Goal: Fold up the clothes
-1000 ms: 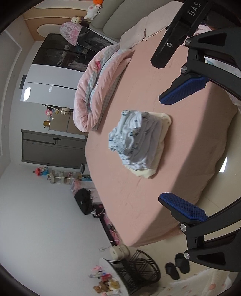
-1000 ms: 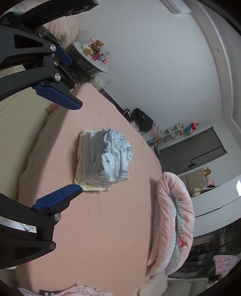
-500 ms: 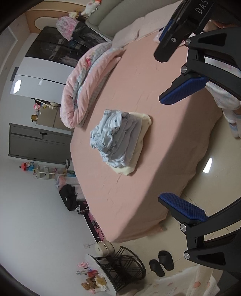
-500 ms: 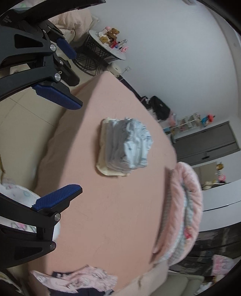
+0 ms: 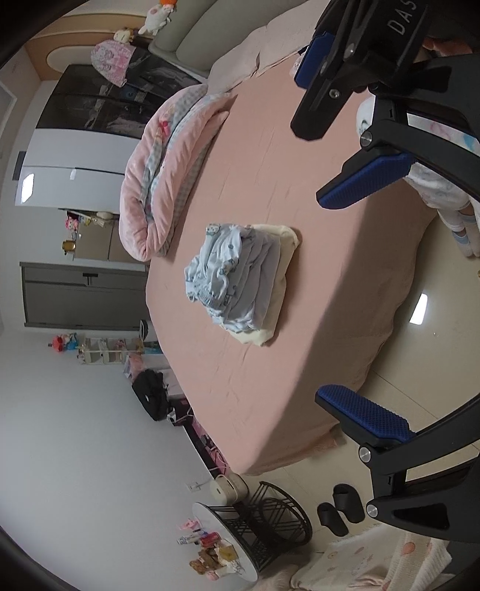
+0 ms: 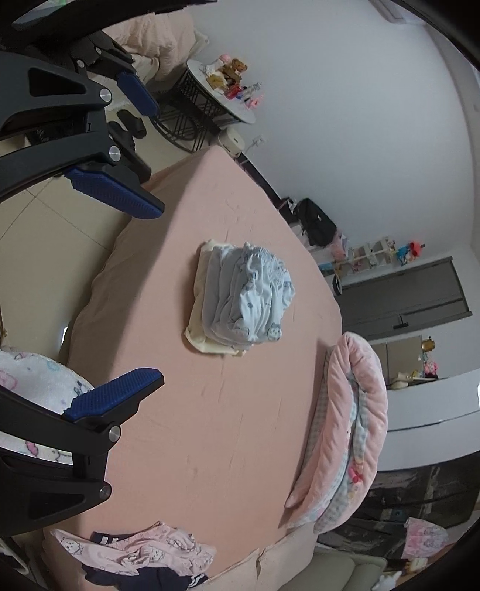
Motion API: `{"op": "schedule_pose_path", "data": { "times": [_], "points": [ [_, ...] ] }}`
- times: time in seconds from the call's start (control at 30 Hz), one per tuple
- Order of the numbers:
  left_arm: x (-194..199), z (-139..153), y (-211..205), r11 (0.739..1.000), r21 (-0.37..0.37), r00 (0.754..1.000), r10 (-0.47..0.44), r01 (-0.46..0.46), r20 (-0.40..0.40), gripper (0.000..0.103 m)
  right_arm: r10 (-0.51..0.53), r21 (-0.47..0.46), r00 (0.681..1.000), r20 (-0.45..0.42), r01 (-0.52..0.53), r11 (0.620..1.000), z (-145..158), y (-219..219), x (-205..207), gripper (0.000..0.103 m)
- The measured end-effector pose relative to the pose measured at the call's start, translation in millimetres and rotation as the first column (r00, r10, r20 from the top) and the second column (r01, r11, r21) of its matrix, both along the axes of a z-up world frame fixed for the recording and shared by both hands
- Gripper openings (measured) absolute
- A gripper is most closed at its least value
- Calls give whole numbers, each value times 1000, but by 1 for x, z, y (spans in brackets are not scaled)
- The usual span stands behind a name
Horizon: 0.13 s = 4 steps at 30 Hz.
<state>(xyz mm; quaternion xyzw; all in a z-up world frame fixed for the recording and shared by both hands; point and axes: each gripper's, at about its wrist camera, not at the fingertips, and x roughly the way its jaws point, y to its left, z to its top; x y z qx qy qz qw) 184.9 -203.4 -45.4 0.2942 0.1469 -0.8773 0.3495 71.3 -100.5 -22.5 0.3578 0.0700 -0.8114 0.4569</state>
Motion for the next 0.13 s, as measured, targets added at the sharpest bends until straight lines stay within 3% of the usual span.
{"op": "schedule_pose_path", "data": {
  "times": [0.13],
  "points": [
    [-3, 2, 9, 999, -33, 1000, -27, 28, 10, 97, 18, 5, 1000, 5, -18, 1000, 0, -1, 4, 83]
  ]
}}
